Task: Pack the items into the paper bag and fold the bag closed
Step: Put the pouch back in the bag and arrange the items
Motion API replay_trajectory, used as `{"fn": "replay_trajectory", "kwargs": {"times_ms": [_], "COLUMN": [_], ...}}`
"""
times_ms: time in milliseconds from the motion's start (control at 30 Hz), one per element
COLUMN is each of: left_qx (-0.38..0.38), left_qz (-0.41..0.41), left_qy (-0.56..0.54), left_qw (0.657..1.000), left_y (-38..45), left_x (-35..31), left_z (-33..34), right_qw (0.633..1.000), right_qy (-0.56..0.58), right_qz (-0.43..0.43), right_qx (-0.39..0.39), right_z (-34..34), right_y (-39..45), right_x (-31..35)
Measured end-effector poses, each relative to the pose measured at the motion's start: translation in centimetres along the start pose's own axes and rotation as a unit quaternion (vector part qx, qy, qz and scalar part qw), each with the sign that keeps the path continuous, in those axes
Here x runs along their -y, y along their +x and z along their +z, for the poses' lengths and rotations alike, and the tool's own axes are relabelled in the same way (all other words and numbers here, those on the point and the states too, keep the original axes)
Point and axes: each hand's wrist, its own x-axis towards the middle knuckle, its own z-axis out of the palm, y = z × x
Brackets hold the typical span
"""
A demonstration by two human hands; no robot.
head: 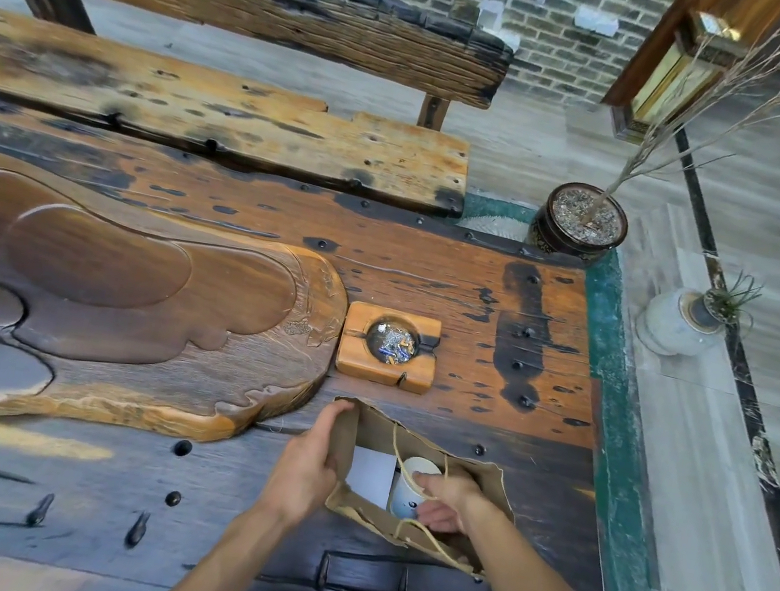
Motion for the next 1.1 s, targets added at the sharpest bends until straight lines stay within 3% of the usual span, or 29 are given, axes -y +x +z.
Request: {"fn": "replay_trajectory", "kwargs": {"times_ms": [333, 533, 900, 1100], "left_qx": [-0.003, 0.005, 0.006, 0.006], "left_qz": [0.009, 0.001, 0.005, 0.007], "left_qy": [-0.001, -0.005, 0.002, 0.010], "left_qw": [1.000, 1.000, 1.000, 1.000], "left_y": [0.1, 0.3, 0.3, 0.3], "left_x": [0.3, 0.5, 0.1, 0.2], "left_z": [0.5, 0.6, 0.7, 0.7], "right_qw": [0.982, 0.976, 0.982, 0.990], "right_qy": [-0.148, -0.171, -0.105, -0.070], "right_qz": [-0.081, -0.084, -0.038, -0.033], "right_qx": [-0.087, -0.107, -0.154, -0.121], "right_z": [0.2, 0.4, -0.2, -0.3], "right_y": [-0.7, -1.0, 0.0, 0.1], "right_x": [-1.0, -1.2, -1.6, -1.1]}}
